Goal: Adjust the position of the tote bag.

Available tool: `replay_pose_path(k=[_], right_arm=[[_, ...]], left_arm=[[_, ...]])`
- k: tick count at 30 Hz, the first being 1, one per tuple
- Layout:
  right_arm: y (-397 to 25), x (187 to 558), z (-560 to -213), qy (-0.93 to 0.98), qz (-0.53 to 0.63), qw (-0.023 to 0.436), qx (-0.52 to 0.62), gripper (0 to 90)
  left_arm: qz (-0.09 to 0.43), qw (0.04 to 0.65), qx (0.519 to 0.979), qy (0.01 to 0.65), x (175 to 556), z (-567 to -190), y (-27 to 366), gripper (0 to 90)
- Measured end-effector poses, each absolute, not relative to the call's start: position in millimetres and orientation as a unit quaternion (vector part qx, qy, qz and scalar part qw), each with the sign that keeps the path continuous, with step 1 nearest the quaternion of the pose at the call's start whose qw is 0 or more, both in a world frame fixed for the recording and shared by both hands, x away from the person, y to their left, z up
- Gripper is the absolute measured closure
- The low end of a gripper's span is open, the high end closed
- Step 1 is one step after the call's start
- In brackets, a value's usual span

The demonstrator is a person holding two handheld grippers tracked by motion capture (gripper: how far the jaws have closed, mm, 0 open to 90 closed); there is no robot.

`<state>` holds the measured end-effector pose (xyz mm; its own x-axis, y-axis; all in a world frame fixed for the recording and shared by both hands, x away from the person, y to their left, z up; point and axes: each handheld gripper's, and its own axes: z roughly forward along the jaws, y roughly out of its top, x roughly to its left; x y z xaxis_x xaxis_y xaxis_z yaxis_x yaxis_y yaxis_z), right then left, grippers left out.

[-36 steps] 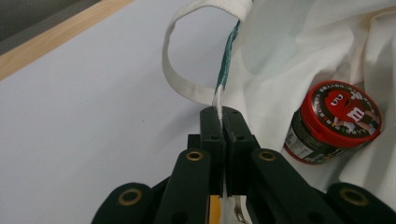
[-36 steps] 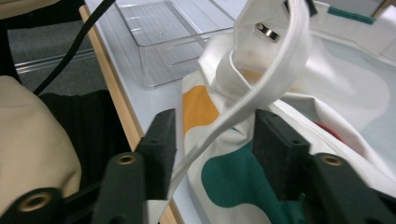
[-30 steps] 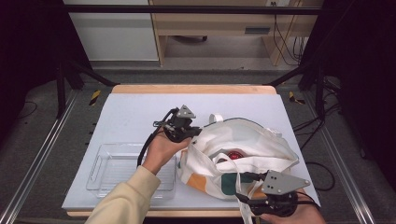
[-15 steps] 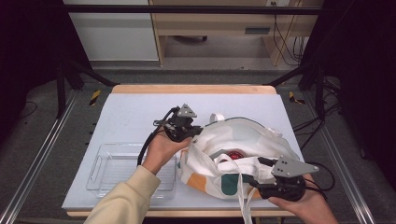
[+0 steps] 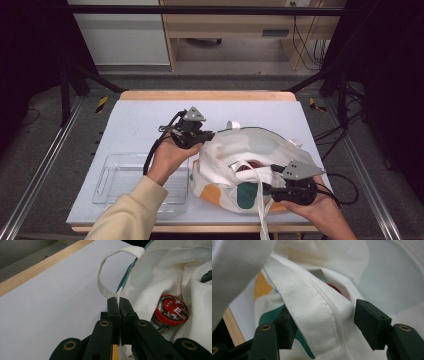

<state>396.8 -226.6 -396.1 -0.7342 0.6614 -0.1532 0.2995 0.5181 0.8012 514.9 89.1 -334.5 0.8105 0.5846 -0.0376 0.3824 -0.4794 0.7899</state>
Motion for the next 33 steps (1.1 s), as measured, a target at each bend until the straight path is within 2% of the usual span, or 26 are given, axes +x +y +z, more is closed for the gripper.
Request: replay_pose_path(k=[3, 4, 7, 10, 20, 24, 33], right_arm=[[-231, 397, -398, 0.837, 0.402, 0.227, 0.294, 54.2], [-231, 397, -398, 0.837, 0.402, 0.227, 0.294, 54.2], [-233, 395, -395, 0.83, 0.411, 0.234, 0.295, 69.6], [-232, 393, -391, 0.831, 0.408, 0.243, 0.288, 75.7], [-233, 361, -385, 0.851, 0.388, 0.25, 0.25, 84.5], [-233, 353, -390, 0.863, 0.374, 0.237, 0.242, 86.2], [-231, 335, -409, 0.899, 0.343, 0.174, 0.21, 86.8]], left_arm=[[0.12, 0.424, 0.852, 0.283, 514, -334, 89, 88.9], [0.12, 0.424, 0.852, 0.283, 514, -334, 89, 88.9], [0.122, 0.422, 0.854, 0.279, 512, -335, 87, 88.9], [0.125, 0.422, 0.854, 0.279, 511, -336, 87, 88.9], [0.139, 0.422, 0.848, 0.287, 511, -337, 90, 89.0], [0.146, 0.422, 0.847, 0.289, 511, -338, 91, 89.0], [0.158, 0.416, 0.848, 0.288, 509, -344, 90, 89.0]])
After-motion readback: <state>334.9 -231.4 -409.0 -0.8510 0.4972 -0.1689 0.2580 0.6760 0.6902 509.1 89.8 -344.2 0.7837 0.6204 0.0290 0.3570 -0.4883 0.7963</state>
